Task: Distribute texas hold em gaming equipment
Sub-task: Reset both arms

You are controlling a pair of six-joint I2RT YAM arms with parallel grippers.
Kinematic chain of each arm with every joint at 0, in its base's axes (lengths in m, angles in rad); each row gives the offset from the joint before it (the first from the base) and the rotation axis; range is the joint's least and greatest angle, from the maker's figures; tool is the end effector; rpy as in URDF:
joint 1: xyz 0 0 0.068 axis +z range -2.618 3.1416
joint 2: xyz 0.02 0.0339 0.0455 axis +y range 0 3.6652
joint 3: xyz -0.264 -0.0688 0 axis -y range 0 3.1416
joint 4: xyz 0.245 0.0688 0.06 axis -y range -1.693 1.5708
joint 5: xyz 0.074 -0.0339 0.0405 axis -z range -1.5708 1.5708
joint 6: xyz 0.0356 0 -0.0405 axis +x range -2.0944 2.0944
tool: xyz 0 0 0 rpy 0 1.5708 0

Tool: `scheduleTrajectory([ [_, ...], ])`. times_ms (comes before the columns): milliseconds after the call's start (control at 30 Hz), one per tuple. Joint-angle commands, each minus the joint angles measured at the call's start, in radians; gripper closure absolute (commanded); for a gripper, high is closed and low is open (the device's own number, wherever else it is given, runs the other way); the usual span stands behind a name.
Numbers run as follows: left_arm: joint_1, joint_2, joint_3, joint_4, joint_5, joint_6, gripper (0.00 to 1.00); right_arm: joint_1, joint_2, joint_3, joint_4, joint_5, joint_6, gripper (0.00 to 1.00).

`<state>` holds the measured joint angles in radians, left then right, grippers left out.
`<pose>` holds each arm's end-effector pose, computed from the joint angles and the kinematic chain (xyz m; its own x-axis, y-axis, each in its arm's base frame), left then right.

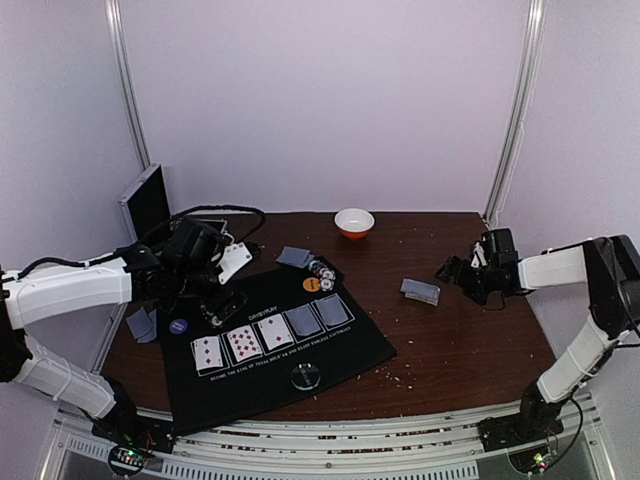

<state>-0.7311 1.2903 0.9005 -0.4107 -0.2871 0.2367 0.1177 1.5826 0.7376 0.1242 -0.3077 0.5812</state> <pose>0.2090 -0.1739 0.2520 -0.4037 0.6641 -0.6293 0.6051 0.7097 0.3609 0.3083 0.0473 0.1628 -0.7333 0.4402 -0.5182 0.0774 0.8113 0.5795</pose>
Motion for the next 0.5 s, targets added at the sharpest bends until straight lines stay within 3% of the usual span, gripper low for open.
scheduleTrajectory([
  [0, 0.109, 0.005, 0.053, 0.073, -0.138, -0.109, 0.02, -0.009, -0.167, 0.024, -0.089, 0.219, -0.073, 0.0],
  [167, 0.283, -0.134, 0.023, 0.242, -0.188, -0.264, 0.02, -0.009, -0.418, -0.059, 0.069, 0.353, -0.229, 0.0],
  [367, 0.296, -0.408, -0.267, 0.777, -0.495, -0.326, 0.02, -0.009, -0.699, -0.401, 0.639, 0.46, -0.383, 0.0],
  [467, 0.296, -0.406, -0.387, 0.99, -0.61, -0.29, 0.02, -0.009, -0.731, -0.552, 0.867, 0.486, -0.403, 0.0],
])
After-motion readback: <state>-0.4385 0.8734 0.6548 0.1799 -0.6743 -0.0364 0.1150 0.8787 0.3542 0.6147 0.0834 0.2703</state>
